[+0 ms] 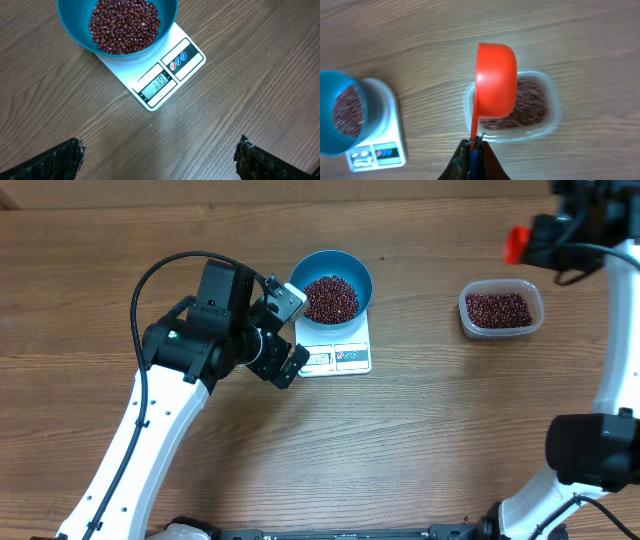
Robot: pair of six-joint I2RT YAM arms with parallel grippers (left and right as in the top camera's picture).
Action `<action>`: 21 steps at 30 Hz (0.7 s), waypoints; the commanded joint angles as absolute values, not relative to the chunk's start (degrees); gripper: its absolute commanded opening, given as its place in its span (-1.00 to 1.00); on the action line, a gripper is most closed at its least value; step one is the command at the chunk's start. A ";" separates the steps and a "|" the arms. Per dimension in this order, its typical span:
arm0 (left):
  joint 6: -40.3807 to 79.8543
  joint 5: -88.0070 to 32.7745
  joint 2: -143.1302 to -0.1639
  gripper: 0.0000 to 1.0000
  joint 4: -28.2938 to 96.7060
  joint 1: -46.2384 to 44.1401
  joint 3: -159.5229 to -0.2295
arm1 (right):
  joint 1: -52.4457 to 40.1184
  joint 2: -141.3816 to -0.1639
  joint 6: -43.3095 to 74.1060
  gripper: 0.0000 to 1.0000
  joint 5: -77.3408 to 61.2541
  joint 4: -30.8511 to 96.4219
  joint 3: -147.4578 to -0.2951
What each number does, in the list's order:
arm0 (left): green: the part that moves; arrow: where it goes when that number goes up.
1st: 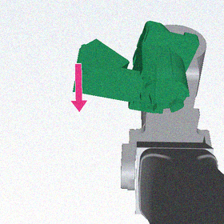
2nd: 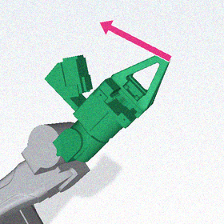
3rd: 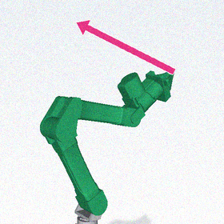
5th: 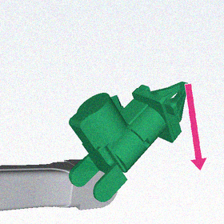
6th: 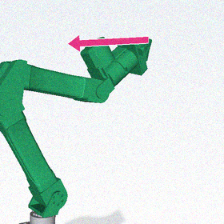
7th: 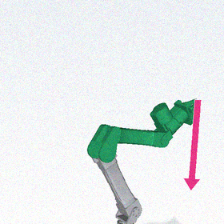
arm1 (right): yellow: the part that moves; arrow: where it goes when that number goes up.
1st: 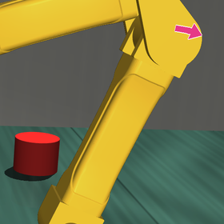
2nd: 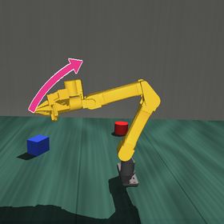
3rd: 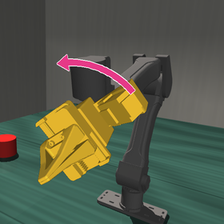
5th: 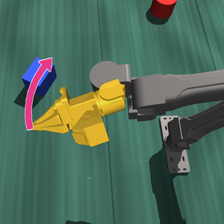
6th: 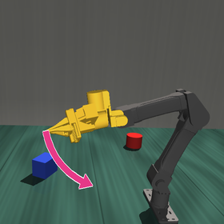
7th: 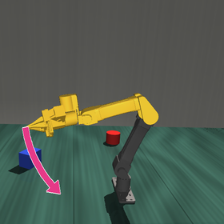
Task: Scoop item into bowl and weigh 150g on scale
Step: 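Move the red cup back into the bean container and scoop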
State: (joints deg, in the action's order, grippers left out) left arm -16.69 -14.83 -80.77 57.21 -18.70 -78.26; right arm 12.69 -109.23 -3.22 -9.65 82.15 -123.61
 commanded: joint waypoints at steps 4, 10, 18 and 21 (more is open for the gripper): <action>-16.29 -15.94 -80.14 0.99 56.97 -18.39 -79.44 | 15.88 -109.56 -3.22 -0.93 -10.59 82.11 -117.40; -16.29 -15.94 -80.14 0.99 56.97 -18.39 -79.44 | 15.84 -111.18 -3.20 -0.93 -9.96 80.58 -112.14; -16.29 -15.94 -80.14 0.99 56.97 -18.39 -79.46 | 15.81 -111.26 -3.20 -0.93 -9.91 75.13 -105.21; -16.29 -15.94 -80.14 0.99 56.97 -18.39 -79.44 | 15.81 -111.26 -3.20 -0.92 -9.96 72.01 -102.48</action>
